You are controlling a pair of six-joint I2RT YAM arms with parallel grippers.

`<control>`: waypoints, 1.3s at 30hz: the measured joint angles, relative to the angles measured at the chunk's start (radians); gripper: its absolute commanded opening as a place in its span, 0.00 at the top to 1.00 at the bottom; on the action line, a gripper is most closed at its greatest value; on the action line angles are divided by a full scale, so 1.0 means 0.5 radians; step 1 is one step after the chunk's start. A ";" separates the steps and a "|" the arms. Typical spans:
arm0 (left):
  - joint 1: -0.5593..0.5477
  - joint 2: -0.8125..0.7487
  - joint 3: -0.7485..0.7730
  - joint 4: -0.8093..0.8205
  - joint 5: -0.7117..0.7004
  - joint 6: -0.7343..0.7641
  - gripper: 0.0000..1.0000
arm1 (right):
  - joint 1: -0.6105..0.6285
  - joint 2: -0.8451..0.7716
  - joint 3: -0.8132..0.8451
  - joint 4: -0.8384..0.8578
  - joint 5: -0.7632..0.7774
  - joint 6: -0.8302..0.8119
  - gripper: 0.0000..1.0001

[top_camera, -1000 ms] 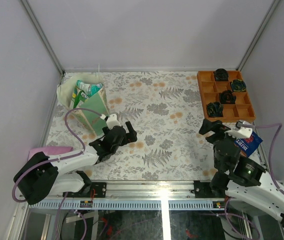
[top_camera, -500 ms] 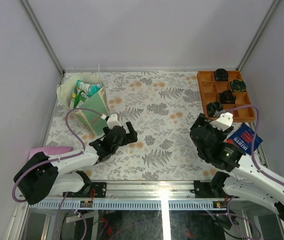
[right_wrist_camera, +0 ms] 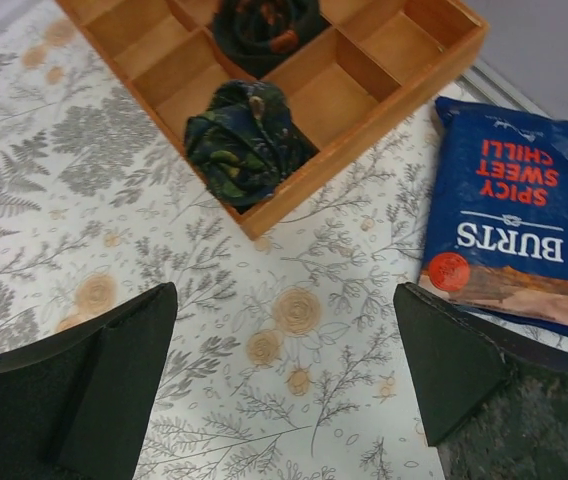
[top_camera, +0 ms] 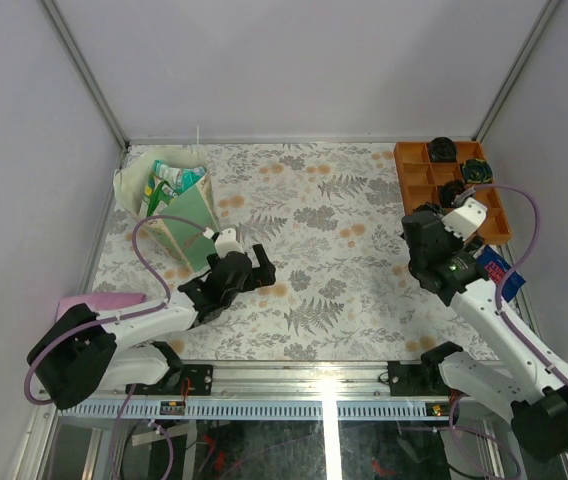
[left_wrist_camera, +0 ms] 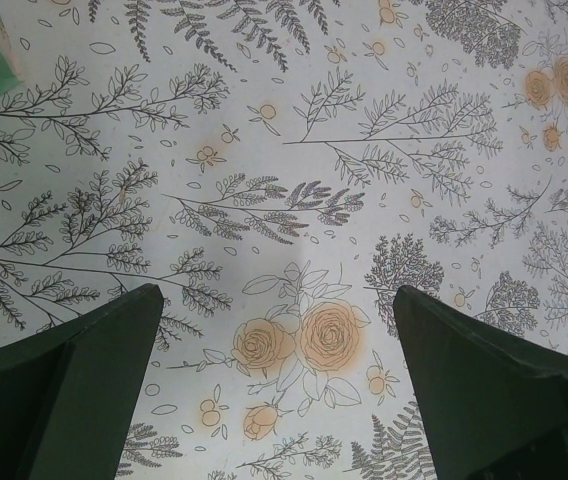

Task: Place the snacks into the paper bag
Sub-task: Move the snack to the center of the board.

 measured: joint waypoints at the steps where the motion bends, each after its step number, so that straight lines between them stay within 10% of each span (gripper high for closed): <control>1: 0.000 -0.002 0.000 0.000 0.000 0.000 0.00 | -0.039 0.010 0.000 -0.027 -0.036 0.022 0.02; 39: 0.013 -0.084 0.000 0.001 0.048 -0.001 0.00 | -1.949 -0.210 -0.739 0.095 -0.974 0.172 0.00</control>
